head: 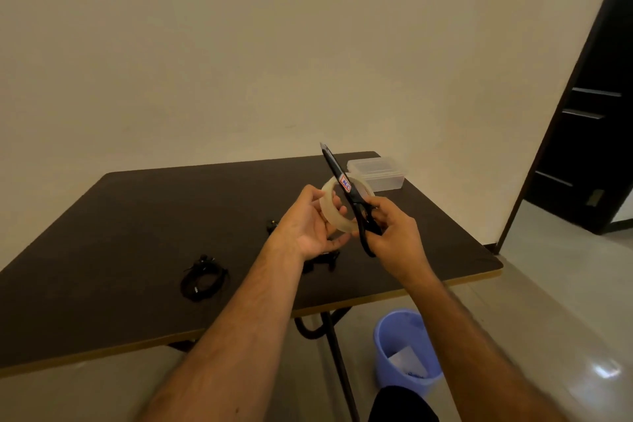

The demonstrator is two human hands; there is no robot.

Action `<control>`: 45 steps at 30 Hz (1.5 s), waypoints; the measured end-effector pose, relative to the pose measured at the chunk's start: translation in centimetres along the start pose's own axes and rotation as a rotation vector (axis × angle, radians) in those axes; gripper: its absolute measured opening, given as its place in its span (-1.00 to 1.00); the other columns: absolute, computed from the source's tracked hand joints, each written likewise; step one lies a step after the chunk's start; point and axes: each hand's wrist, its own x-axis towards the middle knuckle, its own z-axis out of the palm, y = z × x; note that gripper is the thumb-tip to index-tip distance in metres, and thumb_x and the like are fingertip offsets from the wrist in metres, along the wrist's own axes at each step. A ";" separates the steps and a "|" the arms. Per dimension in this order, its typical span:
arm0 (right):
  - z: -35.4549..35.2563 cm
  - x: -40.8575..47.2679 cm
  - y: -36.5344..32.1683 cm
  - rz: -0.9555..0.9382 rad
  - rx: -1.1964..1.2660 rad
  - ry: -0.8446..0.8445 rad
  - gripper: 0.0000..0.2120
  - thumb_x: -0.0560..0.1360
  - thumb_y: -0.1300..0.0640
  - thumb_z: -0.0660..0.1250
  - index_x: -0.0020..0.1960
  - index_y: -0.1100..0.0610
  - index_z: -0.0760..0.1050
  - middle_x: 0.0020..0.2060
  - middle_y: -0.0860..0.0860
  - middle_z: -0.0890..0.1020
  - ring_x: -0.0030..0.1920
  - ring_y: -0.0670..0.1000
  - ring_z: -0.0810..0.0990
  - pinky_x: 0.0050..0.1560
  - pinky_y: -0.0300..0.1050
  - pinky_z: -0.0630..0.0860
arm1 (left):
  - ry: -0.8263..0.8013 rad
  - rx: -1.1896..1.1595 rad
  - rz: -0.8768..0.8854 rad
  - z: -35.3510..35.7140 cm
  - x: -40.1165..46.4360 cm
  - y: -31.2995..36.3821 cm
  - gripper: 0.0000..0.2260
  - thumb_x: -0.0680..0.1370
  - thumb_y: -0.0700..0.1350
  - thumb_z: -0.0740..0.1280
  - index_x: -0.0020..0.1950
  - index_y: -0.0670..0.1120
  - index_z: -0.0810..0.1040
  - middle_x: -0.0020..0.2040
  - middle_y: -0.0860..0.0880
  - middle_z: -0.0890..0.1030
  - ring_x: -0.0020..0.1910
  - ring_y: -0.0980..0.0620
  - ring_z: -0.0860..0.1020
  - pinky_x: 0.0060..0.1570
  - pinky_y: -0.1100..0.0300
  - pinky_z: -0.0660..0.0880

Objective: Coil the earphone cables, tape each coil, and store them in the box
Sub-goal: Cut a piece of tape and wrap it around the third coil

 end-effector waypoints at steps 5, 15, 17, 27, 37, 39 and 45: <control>1.1 -0.7 -1.8 -0.048 -0.061 -0.044 -0.55 0.45 0.29 0.46 0.21 -0.09 0.44 -0.04 -0.26 0.56 -0.07 -0.41 0.53 -0.11 -0.57 0.44 | 0.013 -0.013 -0.016 -2.1 -2.1 0.9 -0.87 0.47 -0.06 0.28 -0.12 -0.06 0.60 -0.17 -0.02 0.62 -0.06 0.00 0.62 0.28 -0.20 0.38; 2.3 -1.1 -2.8 -0.008 -0.081 -0.107 -0.52 0.46 0.33 0.44 0.31 0.03 0.46 0.04 -0.18 0.57 0.10 -0.17 0.54 -0.18 -0.52 0.47 | 0.035 -0.065 -0.011 -2.9 -4.3 1.3 -0.84 0.53 -0.17 0.22 0.03 -0.13 0.56 -0.19 -0.03 0.62 -0.07 0.00 0.61 0.29 -0.25 0.40; 2.4 -1.2 -2.8 -0.002 -0.070 -0.109 -0.53 0.46 0.33 0.44 0.30 0.01 0.46 0.04 -0.15 0.59 0.10 -0.14 0.56 -0.19 -0.51 0.49 | 0.033 -0.066 -0.002 -3.0 -4.5 1.4 -0.84 0.53 -0.18 0.21 0.05 -0.13 0.55 -0.19 -0.03 0.61 -0.05 -0.01 0.61 0.30 -0.25 0.40; 3.2 -1.5 -3.6 -0.025 -0.056 -0.112 -0.53 0.47 0.35 0.42 0.24 -0.06 0.43 0.07 -0.12 0.61 0.15 -0.10 0.58 -0.11 -0.54 0.48 | 0.048 -0.060 0.023 -3.6 -5.1 1.2 -0.61 0.52 -0.33 0.15 0.32 -0.16 0.48 -0.19 -0.04 0.60 -0.10 -0.01 0.62 0.30 -0.35 0.37; 3.2 -1.6 -4.2 -0.034 -0.117 -0.131 -0.54 0.47 0.34 0.42 0.31 0.06 0.46 0.16 0.02 0.63 0.17 -0.08 0.56 -0.13 -0.43 0.48 | -0.022 -0.078 0.005 -3.3 -5.9 1.6 -0.64 0.56 -0.08 0.17 0.32 -0.12 0.49 -0.10 -0.08 0.54 0.34 -0.15 0.50 0.19 -0.37 0.41; 3.1 -1.6 -4.0 -0.029 -0.122 -0.130 -0.55 0.47 0.34 0.42 0.30 0.05 0.47 0.14 0.01 0.63 0.16 -0.09 0.56 -0.09 -0.40 0.47 | -0.017 -0.103 0.006 -3.2 -6.0 1.4 -0.63 0.57 -0.10 0.15 0.34 -0.13 0.47 -0.19 -0.07 0.55 0.10 -0.11 0.62 0.26 -0.38 0.36; 2.9 -1.7 -3.4 -0.019 -0.125 -0.139 -0.55 0.47 0.33 0.43 0.29 0.03 0.47 0.06 -0.11 0.60 0.11 -0.14 0.56 -0.13 -0.45 0.48 | 0.026 -0.126 -0.019 -3.2 -5.8 1.0 -0.73 0.57 -0.16 0.13 0.22 -0.14 0.49 -0.27 -0.05 0.61 -0.26 -0.07 0.69 0.36 -0.37 0.28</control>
